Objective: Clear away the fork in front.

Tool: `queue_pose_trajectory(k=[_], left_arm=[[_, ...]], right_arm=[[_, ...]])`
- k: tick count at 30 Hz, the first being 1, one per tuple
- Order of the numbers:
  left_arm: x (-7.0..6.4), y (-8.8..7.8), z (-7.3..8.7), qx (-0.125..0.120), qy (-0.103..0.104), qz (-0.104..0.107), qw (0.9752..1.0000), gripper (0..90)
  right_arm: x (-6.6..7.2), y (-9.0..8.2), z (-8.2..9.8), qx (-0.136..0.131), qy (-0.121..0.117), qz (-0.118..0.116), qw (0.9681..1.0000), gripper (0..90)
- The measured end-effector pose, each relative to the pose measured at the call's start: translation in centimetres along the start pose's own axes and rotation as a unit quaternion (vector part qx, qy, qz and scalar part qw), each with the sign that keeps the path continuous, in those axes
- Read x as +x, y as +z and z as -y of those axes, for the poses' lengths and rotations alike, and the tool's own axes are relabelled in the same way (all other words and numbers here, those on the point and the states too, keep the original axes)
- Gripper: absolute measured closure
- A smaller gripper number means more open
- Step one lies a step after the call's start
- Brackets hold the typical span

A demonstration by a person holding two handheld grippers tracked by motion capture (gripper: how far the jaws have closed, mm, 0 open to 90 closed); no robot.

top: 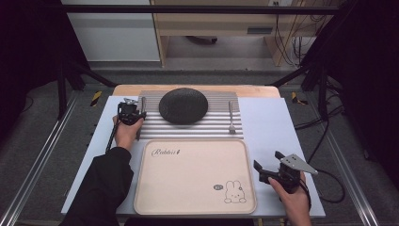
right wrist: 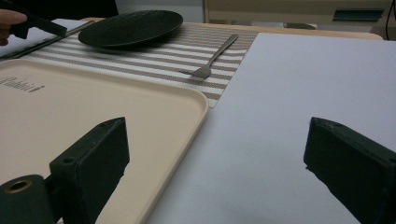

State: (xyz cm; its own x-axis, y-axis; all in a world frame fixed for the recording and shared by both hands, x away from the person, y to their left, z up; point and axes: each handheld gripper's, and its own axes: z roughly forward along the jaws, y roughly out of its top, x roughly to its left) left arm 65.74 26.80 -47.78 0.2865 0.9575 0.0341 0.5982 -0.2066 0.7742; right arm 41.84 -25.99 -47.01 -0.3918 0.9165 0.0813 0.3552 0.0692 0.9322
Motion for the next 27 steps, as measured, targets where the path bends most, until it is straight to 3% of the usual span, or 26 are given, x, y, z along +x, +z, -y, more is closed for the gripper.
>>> queue_pose_trajectory(k=[9,16,24,27], left_arm=[[-0.1,0.5,0.0,0.0,0.002,-0.007,1.0,68.9],[-0.4,0.4,0.1,0.002,0.017,-0.009,0.9998,79.6],[-0.7,-0.4,0.1,0.023,0.019,-0.006,0.9995,80.2],[-0.9,-1.2,0.3,0.019,0.021,-0.002,0.9996,80.3]], right_arm=[[0.0,0.1,0.0,0.002,0.0,0.0,1.0,7.0],[0.0,0.1,0.1,0.004,0.0,0.0,1.0,7.3],[-0.1,0.0,0.1,0.005,0.001,0.0,1.0,7.4],[0.0,0.0,0.0,0.004,0.0,-0.001,1.0,7.4]])
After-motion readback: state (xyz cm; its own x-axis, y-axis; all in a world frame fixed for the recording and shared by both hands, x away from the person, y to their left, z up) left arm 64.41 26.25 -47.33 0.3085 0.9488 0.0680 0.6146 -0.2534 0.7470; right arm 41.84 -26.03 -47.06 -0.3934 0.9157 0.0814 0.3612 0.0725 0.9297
